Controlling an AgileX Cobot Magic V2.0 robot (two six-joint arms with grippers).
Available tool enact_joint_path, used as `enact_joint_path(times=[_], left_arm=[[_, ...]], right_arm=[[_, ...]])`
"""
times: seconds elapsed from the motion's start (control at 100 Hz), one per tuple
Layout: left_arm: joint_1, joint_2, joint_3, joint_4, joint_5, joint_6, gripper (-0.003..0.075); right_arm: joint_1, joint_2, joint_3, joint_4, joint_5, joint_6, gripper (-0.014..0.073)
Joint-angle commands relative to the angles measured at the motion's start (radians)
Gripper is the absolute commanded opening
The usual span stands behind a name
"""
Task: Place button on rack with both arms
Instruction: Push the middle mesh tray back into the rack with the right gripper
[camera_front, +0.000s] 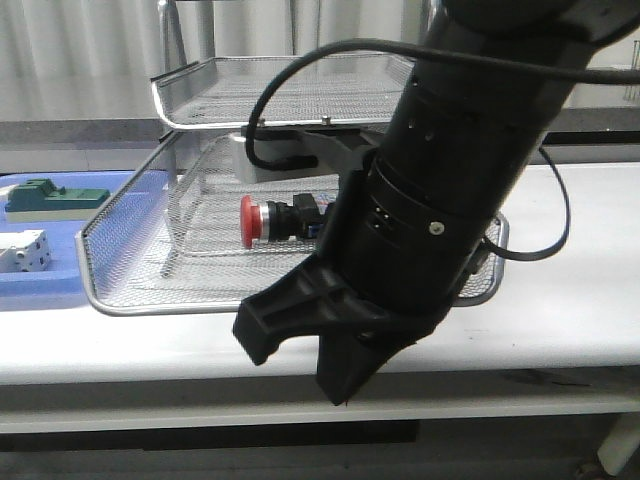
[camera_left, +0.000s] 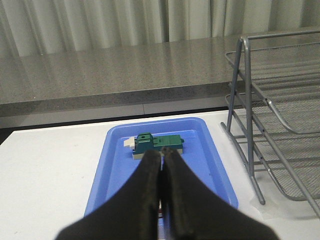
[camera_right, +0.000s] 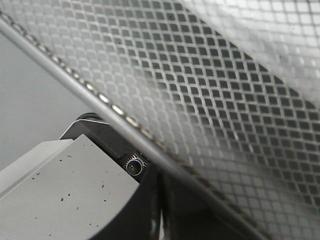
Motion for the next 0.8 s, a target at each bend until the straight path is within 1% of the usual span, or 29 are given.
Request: enact_joint_path(times=[0.0, 0.29, 0.51, 0.79], left_arm=[[-0.006, 0.006, -0.026, -0.015, -0.066, -0.001, -0.002], [-0.006, 0.006, -0.026, -0.015, -0.066, -0.001, -0.002], [-0.006, 0.006, -0.026, -0.015, -0.066, -0.001, -0.002], [-0.006, 0.006, -0.026, -0.015, -0.066, -0.001, -0.002]], right_arm=[[-0.009, -0.031, -0.046, -0.047, -0.084, -0.008, -0.0064], [-0.03, -0.027, -0.11, -0.06, -0.093, -0.008, -0.0064], [-0.077, 0.053, -0.164, -0.072, -0.054, -0.008, -0.0064], [-0.083, 0.124, -0.252, -0.119, -0.048, -0.008, -0.0064]])
